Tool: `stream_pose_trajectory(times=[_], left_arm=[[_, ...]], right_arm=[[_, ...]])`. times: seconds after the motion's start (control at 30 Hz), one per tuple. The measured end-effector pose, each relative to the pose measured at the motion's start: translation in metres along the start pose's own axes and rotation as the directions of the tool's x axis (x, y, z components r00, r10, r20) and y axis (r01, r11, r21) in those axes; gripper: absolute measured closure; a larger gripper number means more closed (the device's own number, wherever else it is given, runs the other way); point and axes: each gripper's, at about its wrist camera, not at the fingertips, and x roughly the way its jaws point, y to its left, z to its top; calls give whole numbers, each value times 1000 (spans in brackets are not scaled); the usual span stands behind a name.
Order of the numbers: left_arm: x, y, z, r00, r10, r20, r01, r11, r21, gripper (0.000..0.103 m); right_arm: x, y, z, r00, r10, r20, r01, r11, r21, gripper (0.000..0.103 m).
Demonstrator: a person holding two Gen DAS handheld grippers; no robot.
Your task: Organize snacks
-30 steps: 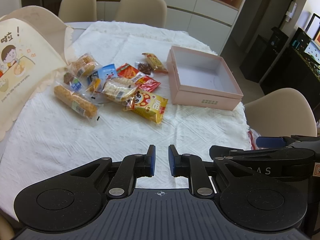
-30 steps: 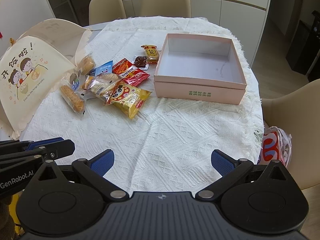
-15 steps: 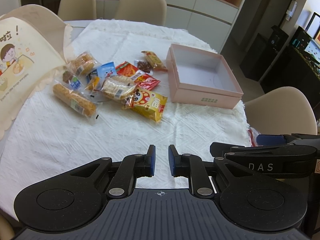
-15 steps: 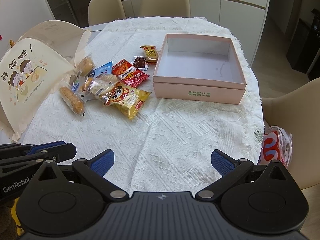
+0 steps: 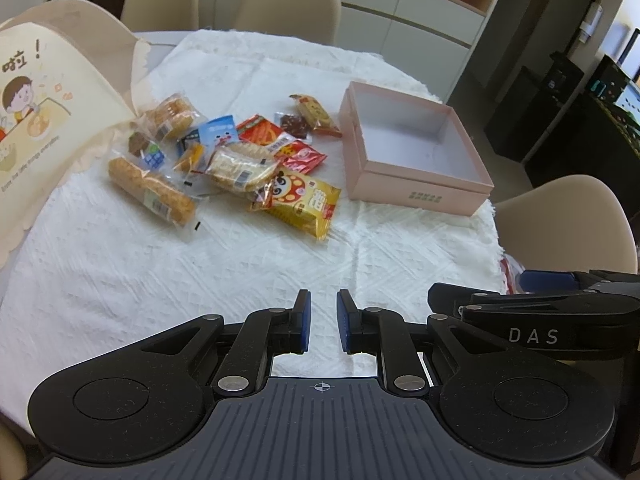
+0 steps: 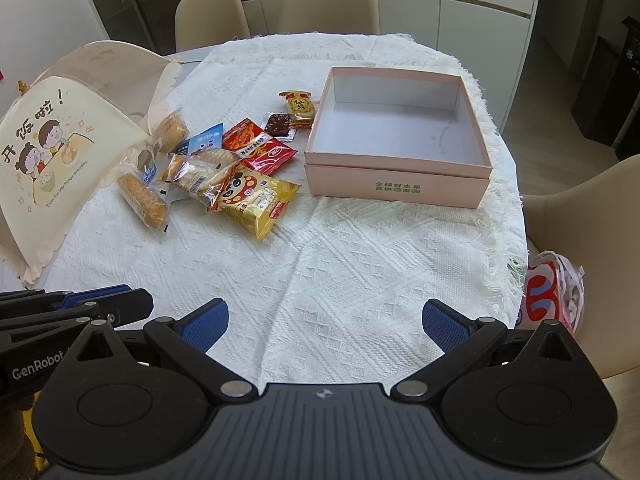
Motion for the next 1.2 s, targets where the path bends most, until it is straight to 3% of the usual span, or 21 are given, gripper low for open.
stream_pose_trajectory(times=[0.17, 0.4, 0.63, 0.73, 0.83, 1.0, 1.1, 1.2], left_arm=[[13, 10, 3, 999, -27, -23, 26, 999, -46, 85], [52, 55, 2, 983, -185, -12, 177, 955, -237, 85], [80, 98, 24, 980, -196, 28, 196, 943, -270, 84], [86, 104, 59, 978, -198, 60, 207, 951, -229, 84], [110, 105, 112, 967, -245, 72, 254, 951, -177, 84], [177, 90, 200, 969, -249, 4, 248, 963, -110, 83], [218, 75, 237, 977, -212, -33, 210, 975, -68, 83], [265, 59, 268, 973, -222, -68, 219, 974, -57, 83]], right_arm=[[5, -2, 3, 1000, 5, 15, -6, 1000, 13, 0], [59, -17, 31, 987, 23, 158, -26, 1000, 17, 0], [146, -17, 83, 990, 109, 88, -115, 992, 59, 0], [162, -6, 97, 986, 147, 82, -152, 987, 49, 0], [176, 11, 108, 981, 159, 113, -161, 987, 7, 0], [198, 34, 115, 985, 150, 85, -145, 987, -66, 0], [186, 37, 103, 988, 130, 85, -122, 988, -92, 0], [175, 32, 84, 993, 99, 70, -91, 990, -108, 0]])
